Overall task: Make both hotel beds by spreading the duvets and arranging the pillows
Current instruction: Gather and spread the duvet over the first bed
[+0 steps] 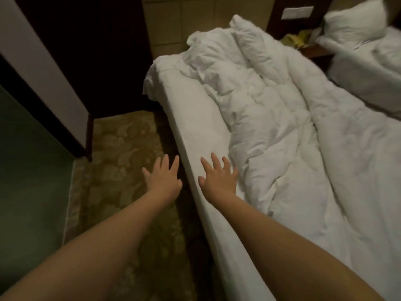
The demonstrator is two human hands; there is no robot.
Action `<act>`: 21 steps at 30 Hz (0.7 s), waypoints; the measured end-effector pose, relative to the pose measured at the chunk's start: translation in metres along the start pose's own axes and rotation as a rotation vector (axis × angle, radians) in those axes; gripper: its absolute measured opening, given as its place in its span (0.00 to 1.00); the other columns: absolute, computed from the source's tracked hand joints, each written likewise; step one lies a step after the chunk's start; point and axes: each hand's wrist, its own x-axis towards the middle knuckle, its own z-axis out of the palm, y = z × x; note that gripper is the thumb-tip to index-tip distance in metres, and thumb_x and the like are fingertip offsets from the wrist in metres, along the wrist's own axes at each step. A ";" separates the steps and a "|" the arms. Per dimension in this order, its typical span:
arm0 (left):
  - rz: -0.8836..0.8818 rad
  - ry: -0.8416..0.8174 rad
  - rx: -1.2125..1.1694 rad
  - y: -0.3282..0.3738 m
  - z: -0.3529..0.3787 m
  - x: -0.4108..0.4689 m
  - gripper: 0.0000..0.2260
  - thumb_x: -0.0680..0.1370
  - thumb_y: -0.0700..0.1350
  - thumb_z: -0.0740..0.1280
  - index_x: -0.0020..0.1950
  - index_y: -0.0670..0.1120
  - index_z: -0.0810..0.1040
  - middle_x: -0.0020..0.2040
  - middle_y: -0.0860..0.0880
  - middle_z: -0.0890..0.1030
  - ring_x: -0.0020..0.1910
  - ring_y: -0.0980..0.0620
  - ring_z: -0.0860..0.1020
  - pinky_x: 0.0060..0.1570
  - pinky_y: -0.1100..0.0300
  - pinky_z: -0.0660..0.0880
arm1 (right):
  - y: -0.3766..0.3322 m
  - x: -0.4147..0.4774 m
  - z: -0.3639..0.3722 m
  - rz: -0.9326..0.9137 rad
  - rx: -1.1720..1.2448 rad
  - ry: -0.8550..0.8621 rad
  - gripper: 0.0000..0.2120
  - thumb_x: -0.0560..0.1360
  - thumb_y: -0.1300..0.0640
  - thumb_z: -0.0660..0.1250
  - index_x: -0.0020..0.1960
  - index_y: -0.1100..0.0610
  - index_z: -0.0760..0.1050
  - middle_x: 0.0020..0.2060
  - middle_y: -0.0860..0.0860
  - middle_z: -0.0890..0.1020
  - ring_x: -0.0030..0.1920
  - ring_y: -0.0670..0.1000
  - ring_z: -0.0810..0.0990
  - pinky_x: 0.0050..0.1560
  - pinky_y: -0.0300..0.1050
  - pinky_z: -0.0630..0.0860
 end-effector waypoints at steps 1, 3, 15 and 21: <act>0.016 0.009 -0.008 0.003 -0.003 0.015 0.31 0.81 0.55 0.55 0.78 0.54 0.40 0.78 0.48 0.43 0.77 0.45 0.44 0.70 0.36 0.48 | 0.001 0.018 -0.006 0.023 -0.009 0.016 0.27 0.81 0.44 0.51 0.77 0.44 0.46 0.78 0.48 0.46 0.77 0.57 0.44 0.73 0.62 0.49; 0.026 0.011 -0.031 0.002 -0.011 0.046 0.31 0.81 0.54 0.55 0.77 0.55 0.39 0.78 0.48 0.43 0.77 0.45 0.44 0.70 0.35 0.48 | -0.001 0.057 -0.016 0.045 -0.027 0.023 0.27 0.81 0.44 0.51 0.78 0.45 0.45 0.78 0.48 0.46 0.77 0.58 0.44 0.73 0.61 0.50; -0.149 0.183 -0.017 -0.082 -0.151 0.294 0.31 0.81 0.53 0.56 0.78 0.55 0.41 0.78 0.48 0.43 0.77 0.46 0.44 0.72 0.36 0.50 | -0.119 0.346 -0.090 -0.204 0.042 0.070 0.29 0.81 0.46 0.53 0.78 0.48 0.45 0.78 0.51 0.46 0.76 0.59 0.47 0.72 0.57 0.53; -0.060 0.216 0.053 -0.085 -0.174 0.479 0.31 0.81 0.54 0.55 0.77 0.54 0.40 0.78 0.47 0.44 0.77 0.45 0.46 0.72 0.37 0.49 | -0.114 0.512 -0.114 -0.101 -0.047 0.147 0.28 0.81 0.47 0.53 0.78 0.49 0.46 0.78 0.51 0.47 0.76 0.58 0.48 0.72 0.57 0.53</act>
